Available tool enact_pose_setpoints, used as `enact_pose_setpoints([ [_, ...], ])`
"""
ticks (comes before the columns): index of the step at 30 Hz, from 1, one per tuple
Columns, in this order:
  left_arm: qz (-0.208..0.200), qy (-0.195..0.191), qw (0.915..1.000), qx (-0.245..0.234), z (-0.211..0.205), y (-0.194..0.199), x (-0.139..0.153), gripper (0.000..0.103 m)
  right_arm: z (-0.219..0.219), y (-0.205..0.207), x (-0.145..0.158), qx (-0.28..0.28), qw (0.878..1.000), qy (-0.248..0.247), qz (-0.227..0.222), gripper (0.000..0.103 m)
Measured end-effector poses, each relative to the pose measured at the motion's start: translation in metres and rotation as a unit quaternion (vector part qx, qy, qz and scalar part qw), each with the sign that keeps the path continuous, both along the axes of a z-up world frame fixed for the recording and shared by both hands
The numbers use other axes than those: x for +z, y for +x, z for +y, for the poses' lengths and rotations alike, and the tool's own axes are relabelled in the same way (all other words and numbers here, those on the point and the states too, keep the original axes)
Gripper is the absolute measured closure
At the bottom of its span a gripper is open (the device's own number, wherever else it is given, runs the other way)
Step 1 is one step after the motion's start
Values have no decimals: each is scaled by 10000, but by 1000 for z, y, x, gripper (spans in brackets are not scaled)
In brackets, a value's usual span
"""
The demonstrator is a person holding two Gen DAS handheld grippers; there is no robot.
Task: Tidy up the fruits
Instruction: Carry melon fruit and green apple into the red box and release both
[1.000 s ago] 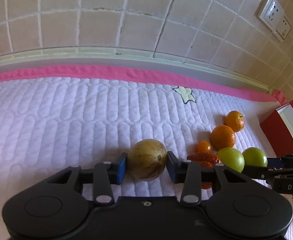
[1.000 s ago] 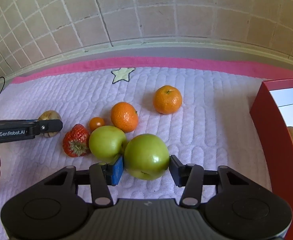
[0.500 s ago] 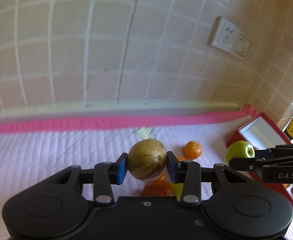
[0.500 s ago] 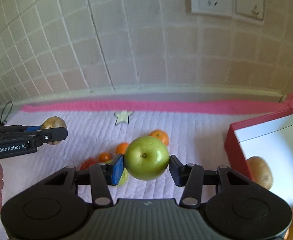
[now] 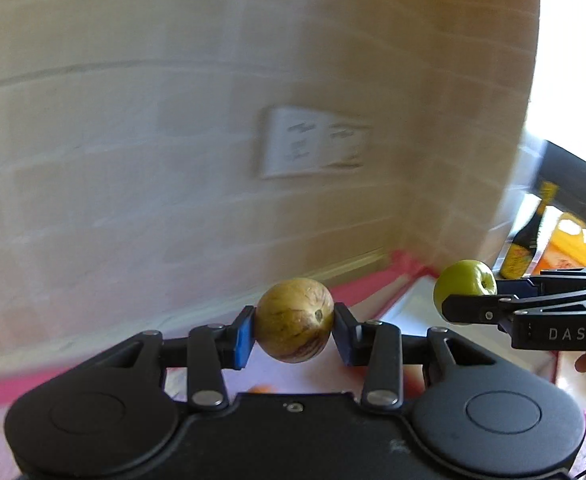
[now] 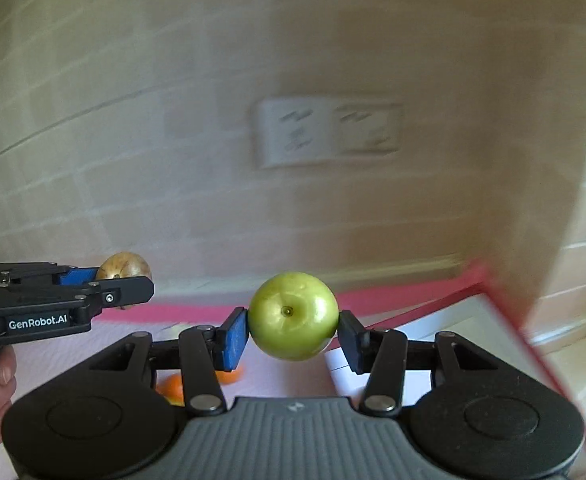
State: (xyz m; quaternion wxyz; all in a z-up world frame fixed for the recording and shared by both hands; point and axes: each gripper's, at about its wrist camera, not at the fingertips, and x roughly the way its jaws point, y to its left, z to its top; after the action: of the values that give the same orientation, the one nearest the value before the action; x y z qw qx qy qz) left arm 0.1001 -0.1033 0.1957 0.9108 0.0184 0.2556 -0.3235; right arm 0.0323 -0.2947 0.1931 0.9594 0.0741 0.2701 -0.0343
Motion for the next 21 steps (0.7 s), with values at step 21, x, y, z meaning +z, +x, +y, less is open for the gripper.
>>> enact_pose_setpoints([
  [21, 1253, 412, 9747, -1805, -218, 16, -100, 55, -159, -28, -118, -1943, 9715, 966, 957, 52],
])
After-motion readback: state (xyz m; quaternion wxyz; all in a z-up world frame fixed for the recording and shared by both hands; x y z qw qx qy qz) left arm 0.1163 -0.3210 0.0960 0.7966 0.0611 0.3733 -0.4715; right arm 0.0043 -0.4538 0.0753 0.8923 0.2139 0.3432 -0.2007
